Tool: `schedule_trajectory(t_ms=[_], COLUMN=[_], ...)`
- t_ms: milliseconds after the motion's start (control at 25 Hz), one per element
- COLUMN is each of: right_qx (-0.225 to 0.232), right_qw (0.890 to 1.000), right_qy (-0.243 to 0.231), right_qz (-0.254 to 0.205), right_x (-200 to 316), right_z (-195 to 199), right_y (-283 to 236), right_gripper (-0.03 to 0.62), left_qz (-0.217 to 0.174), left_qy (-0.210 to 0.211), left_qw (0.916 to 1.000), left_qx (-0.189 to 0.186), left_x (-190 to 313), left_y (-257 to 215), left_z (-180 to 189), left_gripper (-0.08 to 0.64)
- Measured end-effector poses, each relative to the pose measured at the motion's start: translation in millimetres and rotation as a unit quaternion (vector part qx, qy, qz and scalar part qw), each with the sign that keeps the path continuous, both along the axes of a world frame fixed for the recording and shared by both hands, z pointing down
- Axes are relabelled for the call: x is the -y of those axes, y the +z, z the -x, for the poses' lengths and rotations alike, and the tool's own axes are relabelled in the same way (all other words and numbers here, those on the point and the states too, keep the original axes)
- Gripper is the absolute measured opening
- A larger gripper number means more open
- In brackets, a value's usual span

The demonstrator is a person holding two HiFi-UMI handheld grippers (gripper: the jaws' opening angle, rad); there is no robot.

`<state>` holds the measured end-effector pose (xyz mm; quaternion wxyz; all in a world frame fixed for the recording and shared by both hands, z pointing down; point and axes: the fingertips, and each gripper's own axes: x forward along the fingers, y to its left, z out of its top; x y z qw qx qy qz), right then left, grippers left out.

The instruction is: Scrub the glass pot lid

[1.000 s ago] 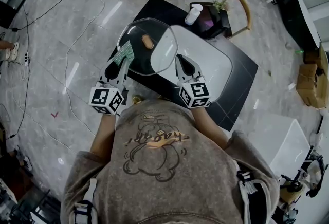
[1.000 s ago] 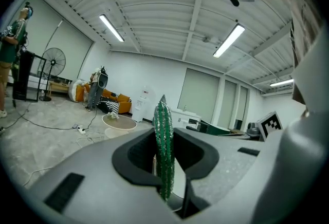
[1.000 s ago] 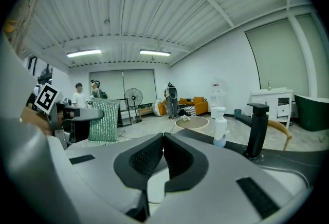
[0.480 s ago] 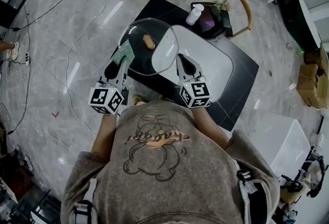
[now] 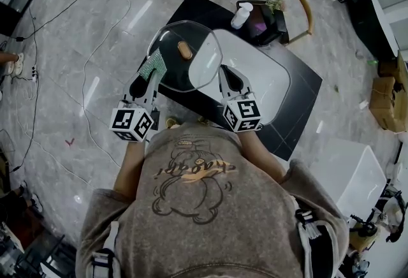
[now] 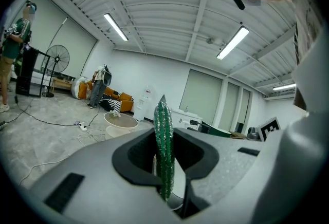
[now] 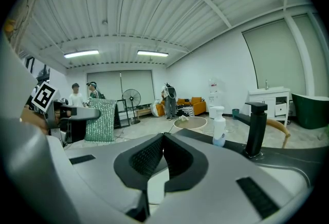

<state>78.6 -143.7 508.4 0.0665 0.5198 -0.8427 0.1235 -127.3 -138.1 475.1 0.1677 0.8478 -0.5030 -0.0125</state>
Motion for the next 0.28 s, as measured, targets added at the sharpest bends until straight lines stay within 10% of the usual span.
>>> schedule_trajectory(t_ms=[280], right_qx=[-0.004], right_qw=[1.0], right_qy=[-0.008], right_qz=[0.0], right_x=[1.7], right_z=[0.1], right_y=[-1.8], right_gripper=[0.026], left_qz=[0.006], left_qy=[0.0], left_qw=[1.0], left_qx=[0.001], left_x=[0.2], left_y=[-0.9], left_z=[-0.6], left_gripper=[0.086])
